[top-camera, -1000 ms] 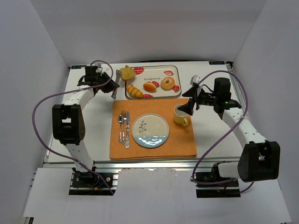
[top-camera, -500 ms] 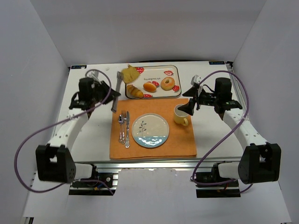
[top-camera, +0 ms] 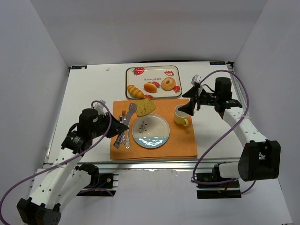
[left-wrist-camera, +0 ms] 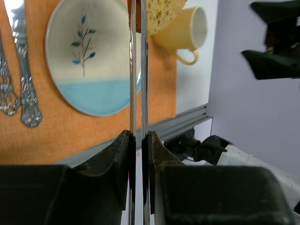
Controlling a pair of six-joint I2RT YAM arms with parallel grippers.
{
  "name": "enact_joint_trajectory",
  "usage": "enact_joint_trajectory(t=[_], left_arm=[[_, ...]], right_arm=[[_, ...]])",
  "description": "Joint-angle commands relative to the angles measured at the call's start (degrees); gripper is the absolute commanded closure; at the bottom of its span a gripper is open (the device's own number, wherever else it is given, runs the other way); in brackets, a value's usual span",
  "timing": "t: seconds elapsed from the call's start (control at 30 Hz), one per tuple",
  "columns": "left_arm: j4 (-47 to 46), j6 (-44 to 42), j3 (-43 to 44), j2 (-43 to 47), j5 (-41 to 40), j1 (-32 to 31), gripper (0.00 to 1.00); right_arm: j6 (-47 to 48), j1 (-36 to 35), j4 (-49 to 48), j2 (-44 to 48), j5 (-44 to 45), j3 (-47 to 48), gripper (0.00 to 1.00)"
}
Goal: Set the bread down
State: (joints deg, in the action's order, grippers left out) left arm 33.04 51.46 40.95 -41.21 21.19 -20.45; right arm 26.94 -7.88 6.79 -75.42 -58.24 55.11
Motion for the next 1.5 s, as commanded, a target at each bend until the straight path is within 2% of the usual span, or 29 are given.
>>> enact_joint_trajectory(t=[0.0,0.2,0.53,0.7,0.97,1.13,1.23,1.33,1.37,1.47], left_arm=[[3.6,0.8,-1.4,-2.0,-0.2,-1.5,0.94],[1.0,1.2,-1.9,-6.8,-1.4,-6.7,0.90],[-0.8,2.0,-2.7,-10.6,-3.9,-10.8,0.56],[2.6,1.8,-1.1,-9.4,-9.0,-10.8,0.46],[0.5,6.0,0.3,-7.2,-14.2,-10.8,0.44],[-2.4,7.7,4.8,-10.5,-18.7,-10.6,0.44],[-5.8,9.3,7.4,-13.4,-20.4,-8.6,0.44],[-11.1,12.9,7.7,-17.1,-20.3,-3.7,0.44],[-13.8,14.0,7.6,-19.1,-18.8,-0.7,0.45],[-17.7,18.3,8.4,-24.6,-15.7,3.2,0.44]], right_arm=[[-1.9,0.2,-1.0,-0.9,-2.1,3.2,0.11],[-1.8,0.2,-1.3,0.4,-1.9,2.8,0.11],[-1.5,0.2,-1.5,2.0,-0.9,0.9,0.11],[-1.5,0.2,-1.6,1.7,-1.2,1.0,0.11],[-1.5,0.2,-1.6,1.4,-1.6,1.0,0.11],[-1.1,0.1,-1.5,1.5,-1.8,0.7,0.11],[-1.2,0.1,-1.5,1.5,-2.1,0.5,0.11],[-1.2,0.1,-1.7,1.9,-2.4,0.1,0.11],[-1.2,0.1,-1.8,1.9,-2.5,0.0,0.11],[-1.4,0.2,-2.1,2.4,-2.8,-0.6,0.11]])
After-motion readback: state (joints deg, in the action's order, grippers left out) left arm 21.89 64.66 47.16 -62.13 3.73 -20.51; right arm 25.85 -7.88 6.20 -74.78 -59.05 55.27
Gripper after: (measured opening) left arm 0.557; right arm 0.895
